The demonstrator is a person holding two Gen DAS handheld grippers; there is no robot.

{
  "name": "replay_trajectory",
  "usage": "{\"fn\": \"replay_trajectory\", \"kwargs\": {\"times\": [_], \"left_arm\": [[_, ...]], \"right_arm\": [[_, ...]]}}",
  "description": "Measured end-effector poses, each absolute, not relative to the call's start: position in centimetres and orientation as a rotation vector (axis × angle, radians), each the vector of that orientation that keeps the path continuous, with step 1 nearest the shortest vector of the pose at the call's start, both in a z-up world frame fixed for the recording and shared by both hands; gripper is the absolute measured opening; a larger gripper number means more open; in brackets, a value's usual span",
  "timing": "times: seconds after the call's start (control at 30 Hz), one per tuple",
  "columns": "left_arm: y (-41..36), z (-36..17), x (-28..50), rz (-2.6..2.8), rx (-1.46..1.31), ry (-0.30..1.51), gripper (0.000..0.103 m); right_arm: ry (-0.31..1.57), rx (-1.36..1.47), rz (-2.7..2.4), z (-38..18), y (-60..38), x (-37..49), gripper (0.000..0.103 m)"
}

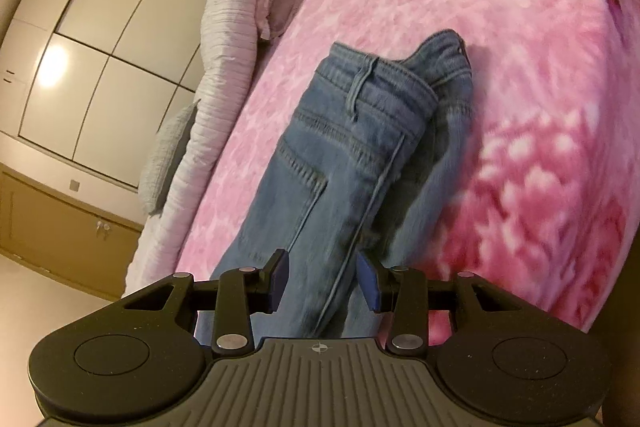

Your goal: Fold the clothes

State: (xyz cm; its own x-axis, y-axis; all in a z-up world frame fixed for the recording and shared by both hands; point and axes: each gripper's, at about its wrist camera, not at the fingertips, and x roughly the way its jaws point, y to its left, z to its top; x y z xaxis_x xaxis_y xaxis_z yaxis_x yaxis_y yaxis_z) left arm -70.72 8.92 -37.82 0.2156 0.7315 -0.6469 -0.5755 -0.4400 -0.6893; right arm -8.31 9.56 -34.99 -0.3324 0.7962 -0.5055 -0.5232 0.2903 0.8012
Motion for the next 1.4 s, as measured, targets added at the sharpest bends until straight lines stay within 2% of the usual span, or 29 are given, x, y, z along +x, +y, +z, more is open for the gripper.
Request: {"fn": "replay_trajectory", "kwargs": {"times": [0.07, 0.1, 0.13, 0.3, 0.4, 0.5, 0.53, 0.57, 0.67, 0.83, 0.9, 1.0, 1.07, 1.13, 1.2, 1.4], "left_arm": [[9.1, -38.1, -70.9, 1.488, -1.354, -0.206, 0.03], [9.2, -38.2, -71.0, 1.487, -1.342, -0.228, 0.019], [9.3, -38.3, -71.1, 1.486, -1.329, -0.249, 0.001], [8.8, -38.0, -71.1, 1.478, -1.255, -0.244, 0.001], [9.0, -38.7, -71.1, 1.508, -1.282, -0.206, 0.005], [9.4, -38.4, -70.9, 1.494, -1.253, -0.181, 0.004], [9.5, -38.2, -70.8, 1.486, -1.233, -0.17, 0.0], [9.6, -36.8, -70.7, 1.476, -1.178, -0.167, 0.0], [9.6, -32.5, -70.3, 1.441, -1.007, -0.159, 0.0], [6.8, -25.7, -68.5, 1.384, -0.669, -0.128, 0.0], [5.5, -27.5, -67.3, 1.402, -0.652, -0.016, 0.0], [3.6, -30.5, -65.4, 1.426, -0.635, 0.159, 0.0], [3.3, -32.5, -65.1, 1.437, -0.678, 0.207, 0.0], [3.1, -34.5, -64.9, 1.449, -0.723, 0.252, 0.0], [3.0, -36.4, -64.6, 1.459, -0.769, 0.297, 0.0], [1.3, -32.7, -65.0, 1.432, -0.685, 0.194, 0.0]], "right_arm": [[1.348, 0.285, 1.356, -35.5, 10.3, -7.5, 0.042], [1.343, 0.305, 1.345, -35.7, 10.3, -7.0, 0.042], [1.338, 0.326, 1.334, -35.8, 10.3, -6.4, 0.042], [1.299, 0.402, 1.3, -36.3, 10.2, -4.0, 0.041], [1.324, 0.393, 1.283, -37.3, 10.9, -3.5, 0.041], [1.358, 0.399, 1.267, -38.5, 11.6, -3.3, 0.041], [1.364, 0.411, 1.271, -38.7, 11.8, -3.2, 0.033], [1.345, 0.398, 1.281, -38.4, 12.1, -3.3, 0.025], [1.215, 0.333, 1.357, -35.4, 13.3, -3.8, 0.017], [1.039, 0.385, 1.48, -30.0, 13.7, -3.5, 0.015], [1.026, 0.37, 1.472, -29.9, 12.9, -3.1, 0.015], [1.125, 0.274, 1.362, -33.9, 11.9, -2.4, 0.014], [1.211, 0.226, 1.276, -37.6, 11.5, -2.1, 0.014], [1.219, 0.26, 1.276, -38.5, 11.1, -1.7, 0.014], [1.181, 0.25, 1.296, -37.4, 11.1, -2.0, 0.013], [1.039, 0.303, 1.391, -33.0, 10.5, -2.5, 0.011]]}}
